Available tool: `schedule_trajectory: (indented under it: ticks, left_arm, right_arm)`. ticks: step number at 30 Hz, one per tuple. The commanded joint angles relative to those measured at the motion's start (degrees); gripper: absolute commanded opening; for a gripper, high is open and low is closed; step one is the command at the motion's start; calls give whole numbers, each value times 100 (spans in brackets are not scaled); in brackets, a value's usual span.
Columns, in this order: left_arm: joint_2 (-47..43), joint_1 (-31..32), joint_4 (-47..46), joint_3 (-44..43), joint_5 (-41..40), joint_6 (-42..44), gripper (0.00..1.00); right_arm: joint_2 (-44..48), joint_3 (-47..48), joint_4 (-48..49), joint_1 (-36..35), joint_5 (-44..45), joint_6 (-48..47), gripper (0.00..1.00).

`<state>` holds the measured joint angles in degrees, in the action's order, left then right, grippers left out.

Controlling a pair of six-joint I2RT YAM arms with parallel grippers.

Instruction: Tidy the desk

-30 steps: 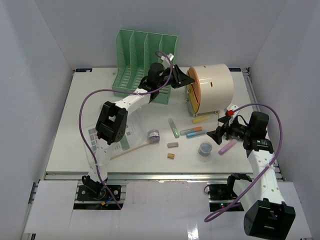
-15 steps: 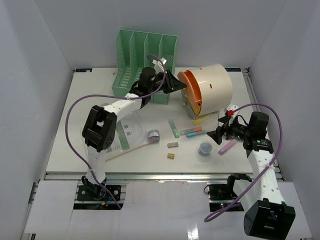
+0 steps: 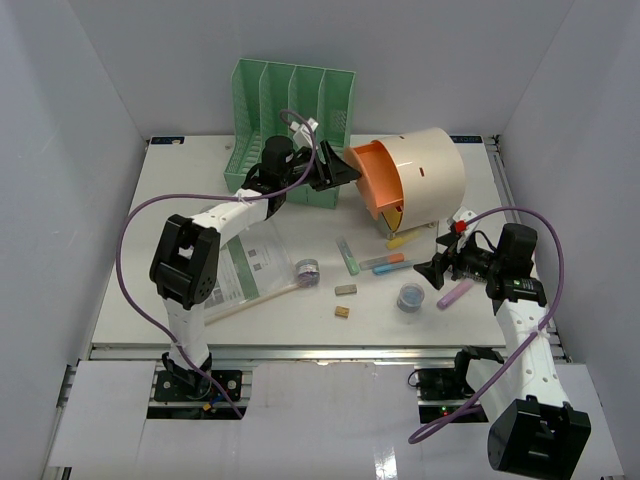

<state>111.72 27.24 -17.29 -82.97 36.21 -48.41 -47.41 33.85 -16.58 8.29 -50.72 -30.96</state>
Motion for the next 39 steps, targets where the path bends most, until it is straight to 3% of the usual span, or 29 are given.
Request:
schedule_trajectory:
  ticks: [1,4,10,14,16,22,28,39]
  left_arm:
    - [-275,-26,262,-334,242,134,86]
    - [-464,-35,545,-331,131,438,93]
    - [-1403,-323,1151,212,-253,1248,95]
    - [-2419,-529,1766,903,-1073,2298,95]
    - [-2866,-560,2032,1338,-1572,2858,96]
    - [-4711,-596,2305,2937,-2124,4061,98]
    - [-6153,-580,2207,4269,-2630,4424,98]
    - [-6727,-571,2471,4458,-2773,4480,98]
  right_arm:
    - [-39,-60,35,32,-59,-168,100]
    - [-127,15,-139,30,-61,-348,100]
    - [-665,686,-1445,-65,-287,-1605,100]
    - [-1109,1237,-3385,-423,-486,-4572,86]
    - [-1312,1302,-3590,-768,-138,-5470,76]
    - [-2179,1407,-2765,-1329,1081,-6074,55]
    - [-3084,1953,-2303,-1359,1369,-6181,48]
    - [-3804,1927,-1786,-1517,1831,-6087,46]
